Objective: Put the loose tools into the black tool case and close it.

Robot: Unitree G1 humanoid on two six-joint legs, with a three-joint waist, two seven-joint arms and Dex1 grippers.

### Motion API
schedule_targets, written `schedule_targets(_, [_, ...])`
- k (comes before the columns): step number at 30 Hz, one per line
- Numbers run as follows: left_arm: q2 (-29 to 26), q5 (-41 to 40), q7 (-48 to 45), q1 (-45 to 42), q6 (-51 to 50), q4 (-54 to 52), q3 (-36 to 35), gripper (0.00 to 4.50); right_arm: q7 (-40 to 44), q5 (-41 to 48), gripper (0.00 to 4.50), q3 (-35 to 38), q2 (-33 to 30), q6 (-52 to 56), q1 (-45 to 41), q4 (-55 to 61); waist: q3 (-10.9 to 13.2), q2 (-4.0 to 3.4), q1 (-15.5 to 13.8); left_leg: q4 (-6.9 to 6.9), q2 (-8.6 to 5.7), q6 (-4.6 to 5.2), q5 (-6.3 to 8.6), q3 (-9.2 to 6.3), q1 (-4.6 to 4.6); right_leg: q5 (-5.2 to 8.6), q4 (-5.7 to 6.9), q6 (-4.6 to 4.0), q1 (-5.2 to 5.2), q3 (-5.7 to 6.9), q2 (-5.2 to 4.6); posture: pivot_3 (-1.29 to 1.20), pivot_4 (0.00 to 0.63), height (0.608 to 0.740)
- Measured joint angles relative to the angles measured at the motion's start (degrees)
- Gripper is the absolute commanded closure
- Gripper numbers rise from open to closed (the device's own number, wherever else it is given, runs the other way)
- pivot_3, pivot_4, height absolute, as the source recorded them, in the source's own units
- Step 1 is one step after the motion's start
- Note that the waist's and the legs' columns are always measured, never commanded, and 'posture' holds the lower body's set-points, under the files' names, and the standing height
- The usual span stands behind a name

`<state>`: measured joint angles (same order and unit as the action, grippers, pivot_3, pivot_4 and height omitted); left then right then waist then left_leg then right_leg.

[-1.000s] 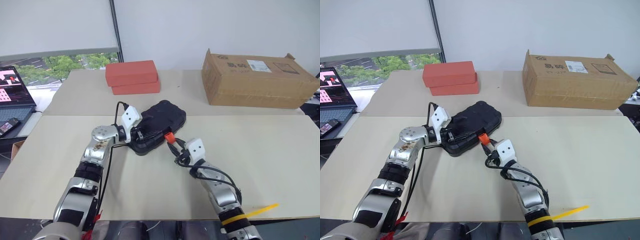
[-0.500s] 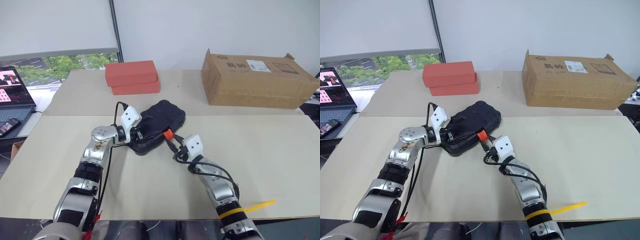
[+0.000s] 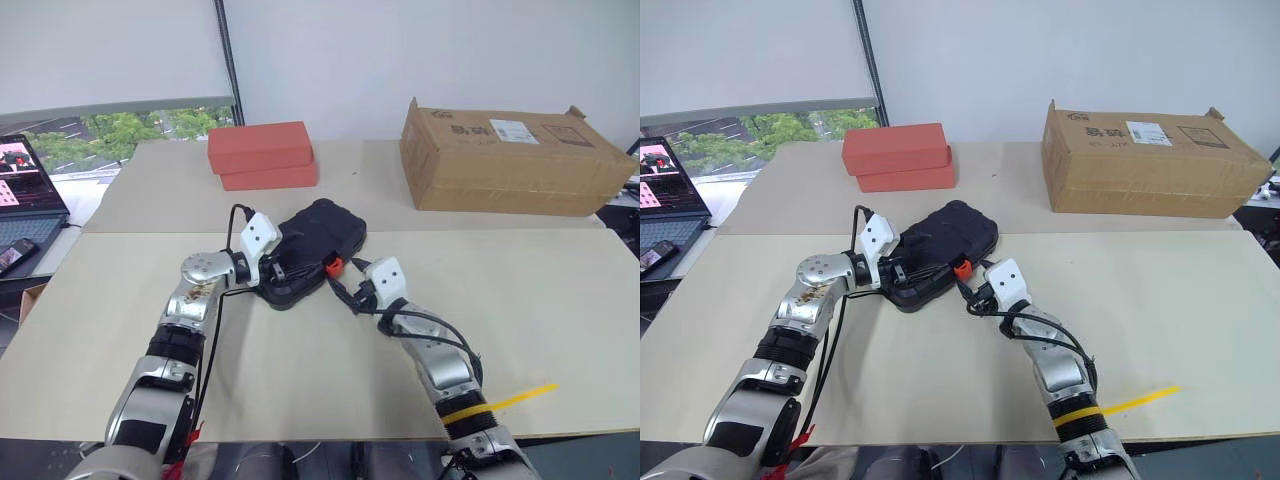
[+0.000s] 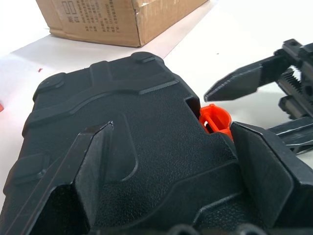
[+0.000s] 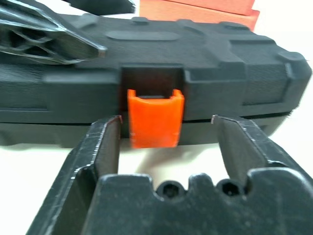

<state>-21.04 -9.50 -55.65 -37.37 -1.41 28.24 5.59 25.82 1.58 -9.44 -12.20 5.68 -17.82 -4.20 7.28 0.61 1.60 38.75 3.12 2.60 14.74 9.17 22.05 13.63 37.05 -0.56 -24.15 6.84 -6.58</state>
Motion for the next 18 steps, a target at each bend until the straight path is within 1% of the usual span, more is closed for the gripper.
schedule_targets(2, [0.0,0.0,0.0,0.01,0.03,0.01,-0.02,0.41,1.54,1.1,1.09,0.68,-1.97,2.62,0.67,2.49,0.0,0.0,0.01,0.0,0.0,0.01,0.01,0.0,0.0,0.0,-0.02,0.0,0.0,-0.01,-0.01,0.0,0.15,0.711])
schedule_targets(3, [-0.03,0.0,0.01,0.03,0.03,0.02,-0.07,0.41,2.64,1.75,1.49,1.0,-3.27,4.71,0.93,3.83,0.0,0.0,0.03,-0.01,0.01,0.01,0.01,-0.01,-0.01,0.0,-0.02,0.0,0.0,0.0,0.0,0.0,0.15,0.711])
schedule_targets(4, [-0.04,0.0,0.01,0.03,0.04,0.04,-0.11,0.41,3.14,1.95,1.59,1.06,-3.93,6.04,0.94,4.46,0.0,0.0,0.04,-0.01,0.03,0.01,0.01,-0.01,-0.01,0.0,-0.02,0.0,-0.01,0.0,0.0,0.0,0.15,0.711])
schedule_targets(5, [-0.05,0.0,0.01,0.02,0.05,0.08,-0.13,0.41,3.6,1.95,1.86,1.04,-4.28,7.56,0.85,4.95,-0.01,-0.01,0.04,-0.02,0.05,0.0,0.01,-0.02,-0.01,0.0,-0.02,0.0,-0.01,0.01,0.01,0.0,0.15,0.711])
schedule_targets(7, [-0.02,0.0,0.03,0.0,0.09,0.17,-0.14,0.41,3.95,1.92,2.57,0.71,-4.2,9.56,0.58,4.92,-0.01,-0.01,-0.02,-0.02,0.09,0.0,0.01,-0.02,0.0,0.01,-0.02,-0.01,-0.02,0.02,0.03,0.0,0.15,0.711])
schedule_targets(9, [0.02,0.0,0.04,-0.02,0.12,0.2,-0.14,0.41,3.99,1.67,3.17,-0.35,-4.0,11.09,-0.21,4.46,-0.01,-0.01,-0.04,-0.02,0.09,0.0,0.01,-0.01,0.0,0.01,-0.02,-0.01,-0.02,0.01,0.03,0.0,0.15,0.711])
schedule_targets(10, [0.04,0.0,0.04,-0.04,0.12,0.21,-0.14,0.41,4.01,1.41,3.45,-0.95,-3.87,11.3,-0.97,3.82,-0.01,-0.01,-0.03,-0.02,0.08,0.0,0.01,-0.01,0.01,0.01,-0.02,-0.01,-0.03,0.01,0.02,0.0,0.15,0.711])
schedule_targets(11, [0.08,0.0,0.06,-0.03,0.15,0.21,-0.15,0.41,3.98,1.21,3.89,-1.3,-3.19,11.41,-2.24,2.71,-0.01,-0.01,-0.04,-0.02,0.07,0.01,0.01,0.0,0.01,0.01,-0.03,-0.01,-0.03,0.01,0.02,0.0,0.15,0.711])
schedule_targets(13, [0.11,0.0,0.07,-0.03,0.15,0.21,-0.15,0.41,3.88,0.79,4.46,-1.68,-2.04,11.4,-4.62,0.92,-0.01,-0.01,-0.03,-0.02,0.07,0.01,0.0,0.0,0.02,0.0,-0.03,-0.01,-0.03,0.01,0.02,0.0,0.15,0.711])
schedule_targets(18, [-0.22,0.0,0.21,0.27,0.15,0.21,-0.6,0.41,3.21,0.19,4.46,-1.54,0.05,11.03,-8.88,-1.47,-0.01,-0.02,0.5,-0.02,0.11,0.0,0.0,0.0,-0.02,0.0,-0.02,-0.02,-0.01,0.01,0.03,0.0,0.15,0.711])
